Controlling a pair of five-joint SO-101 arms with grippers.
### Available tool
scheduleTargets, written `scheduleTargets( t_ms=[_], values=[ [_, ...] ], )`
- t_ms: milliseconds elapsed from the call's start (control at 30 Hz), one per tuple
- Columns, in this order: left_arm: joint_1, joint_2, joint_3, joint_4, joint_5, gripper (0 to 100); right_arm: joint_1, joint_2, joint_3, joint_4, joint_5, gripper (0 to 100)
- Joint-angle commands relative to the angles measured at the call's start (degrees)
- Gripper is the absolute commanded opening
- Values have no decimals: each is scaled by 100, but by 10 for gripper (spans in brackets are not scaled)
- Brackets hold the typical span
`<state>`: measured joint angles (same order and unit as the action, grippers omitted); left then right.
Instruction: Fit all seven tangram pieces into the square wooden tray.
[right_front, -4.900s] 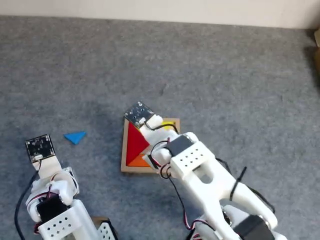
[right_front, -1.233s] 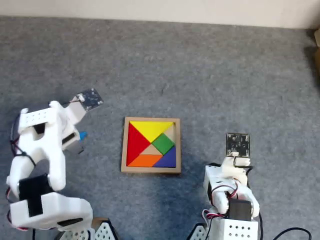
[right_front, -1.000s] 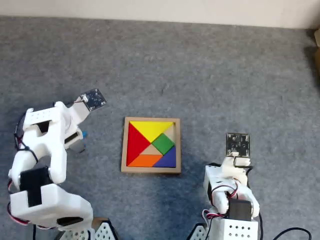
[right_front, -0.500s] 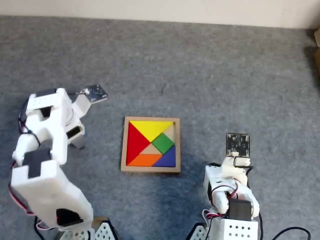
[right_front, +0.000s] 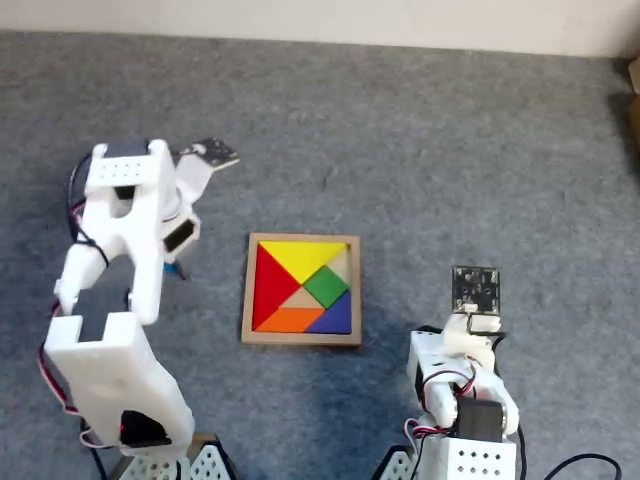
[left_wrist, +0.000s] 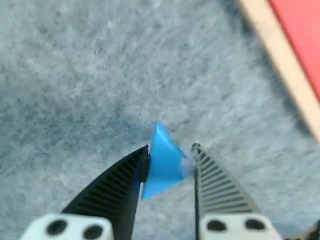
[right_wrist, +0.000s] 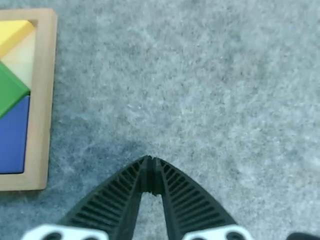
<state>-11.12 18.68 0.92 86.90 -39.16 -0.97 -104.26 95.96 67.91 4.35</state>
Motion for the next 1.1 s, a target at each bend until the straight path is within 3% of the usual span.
scheduleTargets(
  t_ms=[0,200,433,567,667,833,1067],
  values=[
    [418,-48,-497,360,422,35,75,4,681,-4,-26,15],
    [1253,-48,-1015,800,1407,38,75,4,681,-4,-26,15],
    [2422,-40,-1473,818,1380,39,75,4,681,-4,-26,15],
    [2870,13,-1842,809,932,40,75,4,681,-4,-26,15],
    [3196,13,-1877,809,888,84,84,4,681,-4,-26,15],
    [3433,22,-1789,607,897,228,84,4,681,-4,-26,15],
    [3407,-13,-1657,299,905,247,84,4,681,-4,-26,15]
  ],
)
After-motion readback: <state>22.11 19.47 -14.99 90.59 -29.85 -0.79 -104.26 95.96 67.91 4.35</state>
